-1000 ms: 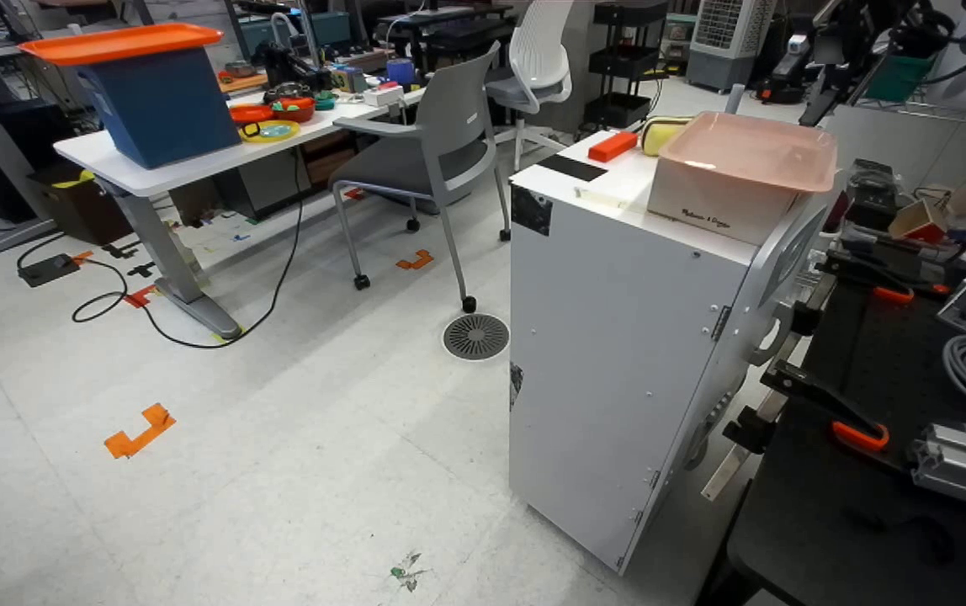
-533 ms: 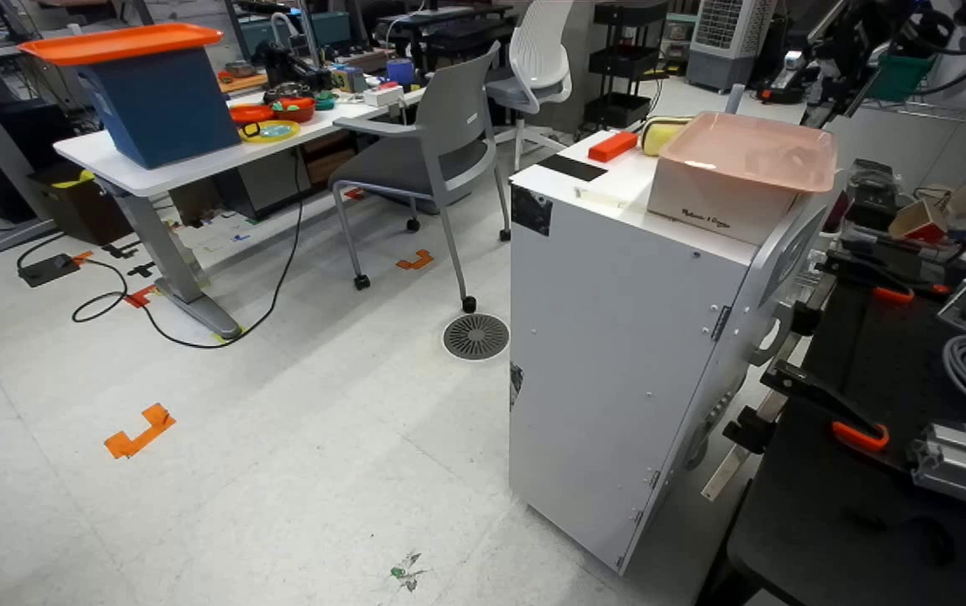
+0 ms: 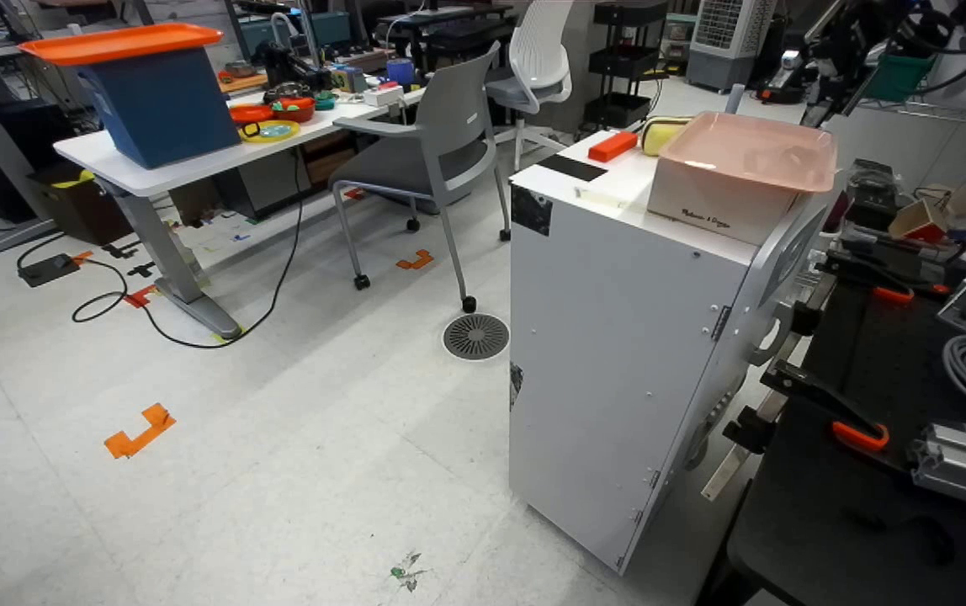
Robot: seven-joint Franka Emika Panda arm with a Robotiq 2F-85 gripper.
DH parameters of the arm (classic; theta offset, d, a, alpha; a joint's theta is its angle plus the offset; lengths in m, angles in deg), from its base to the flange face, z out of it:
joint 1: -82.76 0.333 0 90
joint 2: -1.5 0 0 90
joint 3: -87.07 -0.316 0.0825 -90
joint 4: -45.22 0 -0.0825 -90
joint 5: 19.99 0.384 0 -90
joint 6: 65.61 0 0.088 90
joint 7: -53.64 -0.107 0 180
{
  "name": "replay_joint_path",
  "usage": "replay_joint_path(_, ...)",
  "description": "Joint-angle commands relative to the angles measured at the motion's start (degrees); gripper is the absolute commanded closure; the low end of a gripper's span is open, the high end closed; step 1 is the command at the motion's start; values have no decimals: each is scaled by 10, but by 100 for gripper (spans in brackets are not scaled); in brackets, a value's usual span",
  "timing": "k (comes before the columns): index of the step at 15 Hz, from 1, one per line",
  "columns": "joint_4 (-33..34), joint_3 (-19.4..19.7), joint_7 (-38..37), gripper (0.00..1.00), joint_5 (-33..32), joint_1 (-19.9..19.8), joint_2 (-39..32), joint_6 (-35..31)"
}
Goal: Pick up the tray
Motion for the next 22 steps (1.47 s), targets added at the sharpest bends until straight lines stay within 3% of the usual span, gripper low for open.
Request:
replay_joint_path(1, 16, -5, -5, 0, 0, -3, -8, 18)
replay_joint_path(17, 33, -36, -19, 0, -4, 17, -22, 16)
replay_joint_path(20, 32, -37, -21, 9, -3, 16, -24, 15)
replay_joint_path(21, 32, -37, -22, 21, -4, 16, -23, 14)
replay_joint_path(22, 32, -37, -23, 24, -3, 17, -23, 14)
